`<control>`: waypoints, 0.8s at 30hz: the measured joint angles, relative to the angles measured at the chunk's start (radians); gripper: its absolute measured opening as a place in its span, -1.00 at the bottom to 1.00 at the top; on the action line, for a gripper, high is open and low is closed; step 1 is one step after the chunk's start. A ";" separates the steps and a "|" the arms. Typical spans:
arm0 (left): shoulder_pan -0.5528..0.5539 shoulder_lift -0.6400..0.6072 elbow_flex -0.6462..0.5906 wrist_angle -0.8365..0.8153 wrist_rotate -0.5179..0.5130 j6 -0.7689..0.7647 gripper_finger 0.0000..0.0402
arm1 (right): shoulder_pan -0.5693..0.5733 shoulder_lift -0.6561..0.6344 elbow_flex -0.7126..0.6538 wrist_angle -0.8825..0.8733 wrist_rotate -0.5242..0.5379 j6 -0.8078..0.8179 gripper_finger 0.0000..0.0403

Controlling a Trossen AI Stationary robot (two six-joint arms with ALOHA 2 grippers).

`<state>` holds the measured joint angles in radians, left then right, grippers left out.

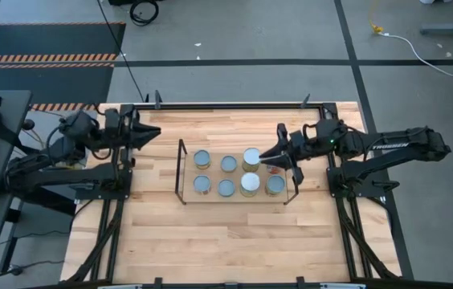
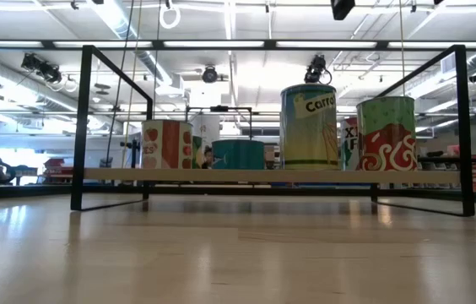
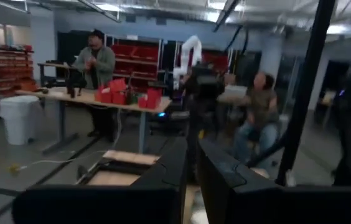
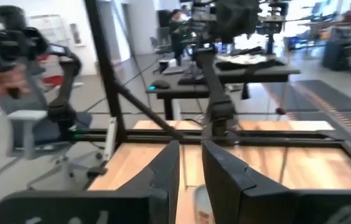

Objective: Pick and place cans onto a shelf
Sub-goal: Return to Home Position

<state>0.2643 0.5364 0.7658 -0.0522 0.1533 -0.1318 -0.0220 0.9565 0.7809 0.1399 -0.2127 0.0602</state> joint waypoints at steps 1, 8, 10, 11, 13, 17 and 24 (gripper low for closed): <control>0.001 -0.013 -0.020 -0.002 0.001 0.020 -0.80 | 0.000 -0.001 -0.005 0.002 -0.012 0.003 -0.62; 0.001 -0.120 -0.165 -0.001 0.033 0.115 -0.80 | -0.024 -0.050 -0.038 0.005 -0.145 0.012 -0.62; 0.000 -0.144 -0.185 0.005 0.078 0.097 -0.80 | -0.032 -0.081 -0.060 0.004 -0.174 0.006 -0.62; 0.000 -0.153 -0.190 -0.002 0.090 0.073 -0.80 | -0.033 -0.098 -0.076 0.001 -0.180 0.002 -0.62; 0.000 -0.160 -0.195 -0.013 0.087 -0.003 -0.80 | -0.034 -0.137 -0.112 0.002 -0.169 0.005 -0.62; 0.000 -0.156 -0.198 -0.047 0.061 -0.132 -0.80 | -0.034 -0.205 -0.181 0.016 -0.100 0.013 -0.62; -0.001 -0.157 -0.198 -0.002 0.249 -0.003 -0.80 | -0.034 -0.349 -0.243 0.064 -0.103 0.051 -0.62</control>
<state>0.2635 0.3795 0.5682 -0.0546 0.4026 -0.1346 -0.0559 0.6079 0.5380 0.2041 -0.3153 0.1113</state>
